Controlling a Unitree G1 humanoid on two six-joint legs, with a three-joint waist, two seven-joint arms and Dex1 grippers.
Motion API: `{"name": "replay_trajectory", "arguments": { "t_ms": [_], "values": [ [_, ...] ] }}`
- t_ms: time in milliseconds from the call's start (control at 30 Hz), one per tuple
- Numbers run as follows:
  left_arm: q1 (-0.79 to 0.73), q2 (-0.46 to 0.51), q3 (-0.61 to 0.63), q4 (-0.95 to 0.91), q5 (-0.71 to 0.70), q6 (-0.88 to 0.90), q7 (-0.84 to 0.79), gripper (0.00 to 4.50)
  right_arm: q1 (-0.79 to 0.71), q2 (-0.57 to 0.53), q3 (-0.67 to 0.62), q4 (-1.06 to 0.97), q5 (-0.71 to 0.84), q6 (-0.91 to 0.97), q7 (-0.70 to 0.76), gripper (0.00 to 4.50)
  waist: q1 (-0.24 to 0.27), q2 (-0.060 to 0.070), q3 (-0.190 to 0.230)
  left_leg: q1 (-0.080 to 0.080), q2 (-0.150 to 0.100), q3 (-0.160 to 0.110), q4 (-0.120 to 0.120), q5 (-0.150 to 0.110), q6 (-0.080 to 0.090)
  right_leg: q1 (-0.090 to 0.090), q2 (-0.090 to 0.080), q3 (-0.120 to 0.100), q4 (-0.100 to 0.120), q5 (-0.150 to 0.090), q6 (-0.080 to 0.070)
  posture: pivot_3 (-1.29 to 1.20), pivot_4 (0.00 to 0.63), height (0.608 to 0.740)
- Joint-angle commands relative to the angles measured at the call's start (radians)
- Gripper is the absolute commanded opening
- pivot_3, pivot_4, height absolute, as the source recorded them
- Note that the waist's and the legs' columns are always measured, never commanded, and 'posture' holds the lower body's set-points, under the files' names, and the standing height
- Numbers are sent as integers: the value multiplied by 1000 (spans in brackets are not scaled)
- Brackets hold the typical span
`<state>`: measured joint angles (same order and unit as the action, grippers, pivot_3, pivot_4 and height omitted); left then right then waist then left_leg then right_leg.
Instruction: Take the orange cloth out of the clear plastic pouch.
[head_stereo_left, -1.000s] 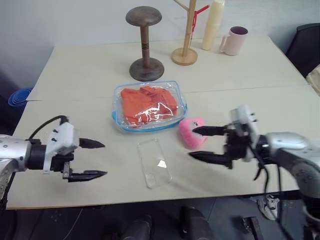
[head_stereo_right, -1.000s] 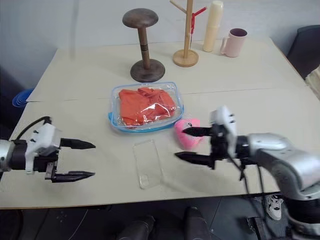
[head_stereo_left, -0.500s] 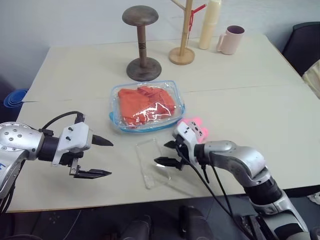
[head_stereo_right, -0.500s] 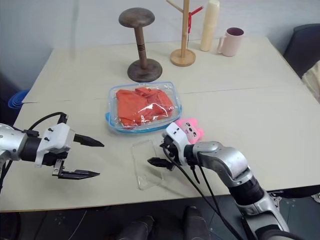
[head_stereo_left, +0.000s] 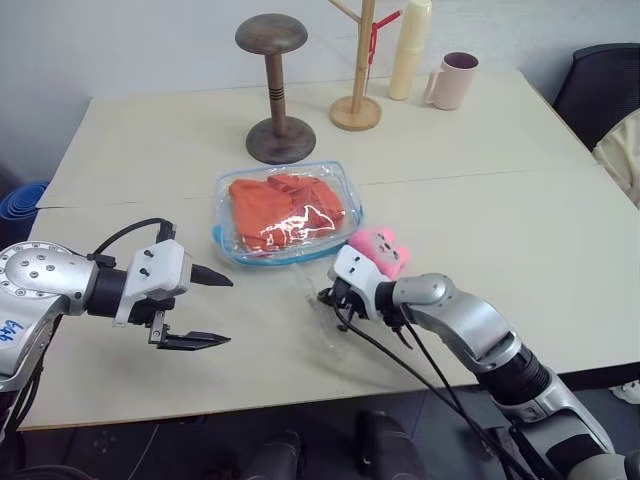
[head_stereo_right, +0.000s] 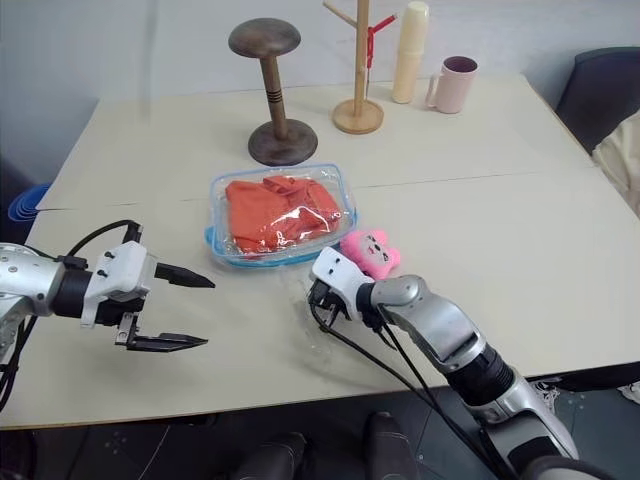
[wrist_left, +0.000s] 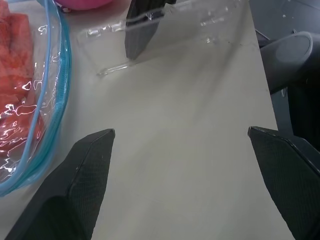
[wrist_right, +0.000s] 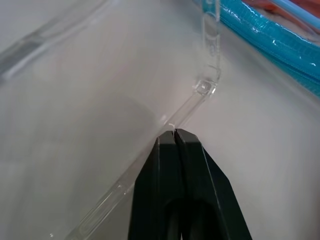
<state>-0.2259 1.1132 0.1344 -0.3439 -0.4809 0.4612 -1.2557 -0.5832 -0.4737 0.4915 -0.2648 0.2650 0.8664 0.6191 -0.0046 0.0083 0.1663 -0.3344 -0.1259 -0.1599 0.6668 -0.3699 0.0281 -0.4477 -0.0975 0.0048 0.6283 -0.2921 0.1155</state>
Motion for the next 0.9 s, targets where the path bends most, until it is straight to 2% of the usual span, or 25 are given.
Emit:
{"name": "replay_trajectory", "arguments": {
  "t_ms": [33, 467, 633, 733, 833, 900],
  "values": [
    [-13, -5, 2, 0, 6, -18, 2, 4500, 16, -10, 29, 18, -34, 6, 20, 15, 0, 0, 0, 0, 0, 0, 0, 0, 0, 0, 0, 0, 0, 0, 0, 0, 150, 740],
    [-23, -21, -3, 12, 16, -35, 8, 4500, 31, 4, -25, -29, -26, -1, 81, 15, 1, 0, 0, 0, 0, 0, 0, 0, 0, 0, 0, 0, 0, 0, 0, 0, 150, 740],
    [-22, -28, -3, 9, 13, -34, 11, 4500, 17, -64, -81, -87, -23, -16, 126, 15, 3, 0, 0, -1, 0, 0, 0, 0, 0, -1, 0, 0, 0, 0, 0, 0, 150, 740],
    [-28, -34, -9, 11, 15, -35, 12, 4500, 16, -122, -129, -124, 1, 0, 165, 534, 4, 0, 0, -1, 0, 0, 0, 0, 0, -1, 0, 0, -1, 0, 0, 0, 150, 740],
    [-34, -40, -15, 15, 18, -38, 11, 4500, 39, -178, -190, -173, 38, 11, 200, 1476, 5, -1, 0, -2, 0, 0, 0, 0, 1, -1, 0, 0, -1, 0, 0, 0, 150, 740],
    [-38, -42, -19, 21, 20, -43, 8, 4500, 51, -177, -236, -198, 86, 50, 206, 2092, 4, -1, 0, -2, 0, 0, 0, 0, 1, -1, 0, 0, -1, 0, 0, 0, 150, 740]
  ]
}}
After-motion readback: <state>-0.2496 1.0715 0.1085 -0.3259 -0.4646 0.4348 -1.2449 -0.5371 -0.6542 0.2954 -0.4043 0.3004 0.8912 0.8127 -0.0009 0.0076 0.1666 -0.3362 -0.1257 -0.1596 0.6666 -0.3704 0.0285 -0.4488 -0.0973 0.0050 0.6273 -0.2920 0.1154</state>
